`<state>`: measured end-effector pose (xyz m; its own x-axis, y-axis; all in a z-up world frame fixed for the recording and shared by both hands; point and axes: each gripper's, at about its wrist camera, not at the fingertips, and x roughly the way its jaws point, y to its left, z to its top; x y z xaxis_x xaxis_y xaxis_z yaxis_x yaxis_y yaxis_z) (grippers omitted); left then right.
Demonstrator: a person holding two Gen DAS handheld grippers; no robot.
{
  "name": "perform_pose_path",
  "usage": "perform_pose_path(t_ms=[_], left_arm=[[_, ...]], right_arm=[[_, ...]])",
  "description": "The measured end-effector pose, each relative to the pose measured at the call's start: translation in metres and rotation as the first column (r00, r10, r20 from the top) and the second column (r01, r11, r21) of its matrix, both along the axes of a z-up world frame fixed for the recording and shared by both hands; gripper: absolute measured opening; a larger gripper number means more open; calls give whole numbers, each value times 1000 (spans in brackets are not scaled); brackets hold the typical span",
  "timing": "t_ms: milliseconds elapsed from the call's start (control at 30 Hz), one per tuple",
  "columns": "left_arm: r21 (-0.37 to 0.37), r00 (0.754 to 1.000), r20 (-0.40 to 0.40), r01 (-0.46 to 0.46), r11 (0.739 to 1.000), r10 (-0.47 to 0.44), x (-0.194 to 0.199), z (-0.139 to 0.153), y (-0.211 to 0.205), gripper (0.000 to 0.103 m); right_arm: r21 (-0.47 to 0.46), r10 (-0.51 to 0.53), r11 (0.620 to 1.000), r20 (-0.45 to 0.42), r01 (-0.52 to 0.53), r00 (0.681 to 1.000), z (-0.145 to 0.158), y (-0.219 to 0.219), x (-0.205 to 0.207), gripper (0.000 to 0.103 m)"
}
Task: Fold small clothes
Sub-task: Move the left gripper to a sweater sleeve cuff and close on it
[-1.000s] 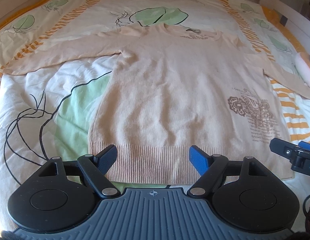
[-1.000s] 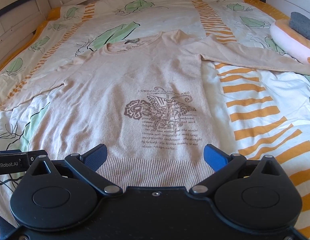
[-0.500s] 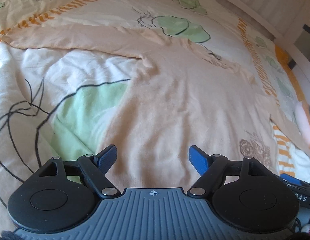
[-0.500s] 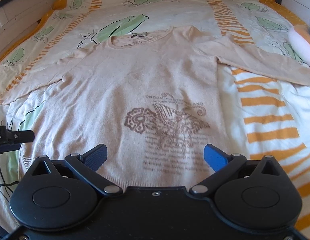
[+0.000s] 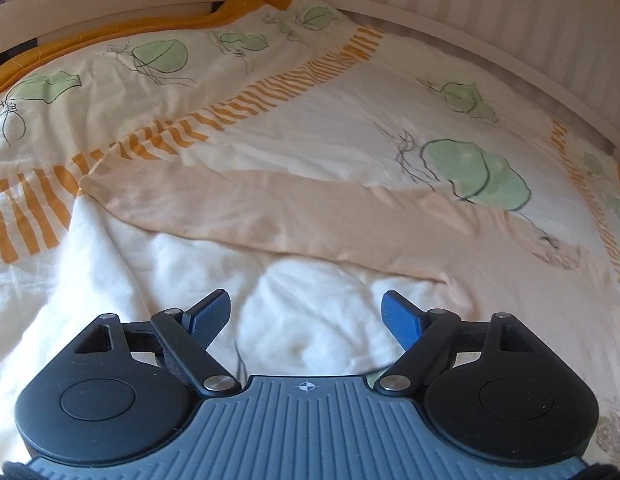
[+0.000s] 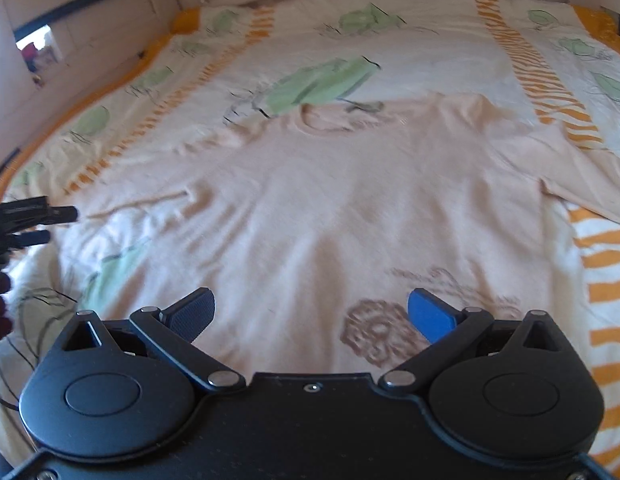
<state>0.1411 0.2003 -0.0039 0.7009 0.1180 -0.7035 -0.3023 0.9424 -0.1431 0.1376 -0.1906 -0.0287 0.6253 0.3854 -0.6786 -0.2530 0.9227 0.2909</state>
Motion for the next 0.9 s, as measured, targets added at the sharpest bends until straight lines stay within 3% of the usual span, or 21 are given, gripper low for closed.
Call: perform_pose_path(t_ms=[200, 567, 800, 900], left_arm=[[-22, 995, -18, -95, 995, 95, 36, -10, 59, 95], [-109, 964, -87, -260, 960, 251, 70, -46, 146, 96], [-132, 965, -78, -259, 957, 250, 93, -55, 168, 102], [-122, 968, -67, -248, 961, 242, 103, -55, 172, 101]], right_arm=[[6, 29, 1000, -20, -29, 999, -5, 11, 11, 102], [-7, 62, 998, -35, -62, 997, -14, 25, 26, 102], [-62, 5, 998, -48, -8, 999, -42, 25, 45, 102], [-133, 10, 991, -5, -11, 1000, -50, 31, 45, 102]])
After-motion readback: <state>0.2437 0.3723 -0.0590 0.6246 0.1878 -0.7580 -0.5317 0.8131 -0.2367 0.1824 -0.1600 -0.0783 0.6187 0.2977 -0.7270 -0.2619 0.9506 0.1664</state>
